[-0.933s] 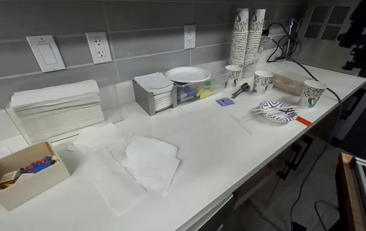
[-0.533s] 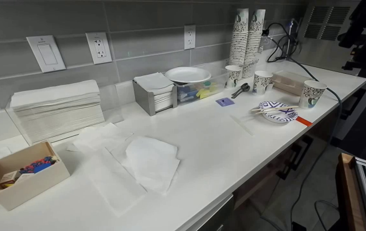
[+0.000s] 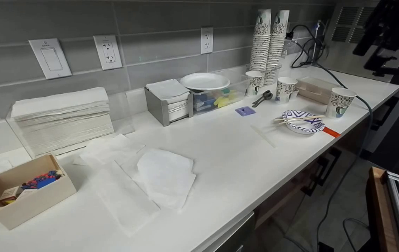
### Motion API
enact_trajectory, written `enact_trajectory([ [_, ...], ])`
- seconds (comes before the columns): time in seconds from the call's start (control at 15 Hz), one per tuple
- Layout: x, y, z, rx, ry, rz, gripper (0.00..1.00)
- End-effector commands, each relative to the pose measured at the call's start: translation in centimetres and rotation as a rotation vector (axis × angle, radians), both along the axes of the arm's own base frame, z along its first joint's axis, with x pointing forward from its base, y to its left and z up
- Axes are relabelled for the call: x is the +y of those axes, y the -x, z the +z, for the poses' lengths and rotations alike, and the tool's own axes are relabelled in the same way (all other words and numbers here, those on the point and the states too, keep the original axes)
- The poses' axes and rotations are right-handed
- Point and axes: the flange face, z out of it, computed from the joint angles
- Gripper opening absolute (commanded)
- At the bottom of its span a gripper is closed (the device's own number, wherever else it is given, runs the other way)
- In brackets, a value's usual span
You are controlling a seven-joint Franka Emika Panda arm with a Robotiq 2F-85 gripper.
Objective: Place the chopsticks on the table
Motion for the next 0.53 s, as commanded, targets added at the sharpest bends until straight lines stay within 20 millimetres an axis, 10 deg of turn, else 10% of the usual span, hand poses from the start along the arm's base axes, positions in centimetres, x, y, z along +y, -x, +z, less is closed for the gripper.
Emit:
enact_trajectory([
  [0.0,-5.8,-3.6,-3.6,0.034,-0.015,0.058,1.0],
  [0.47,-17.0,-7.2,-10.3,0.114,0.036,0.383,1.0],
])
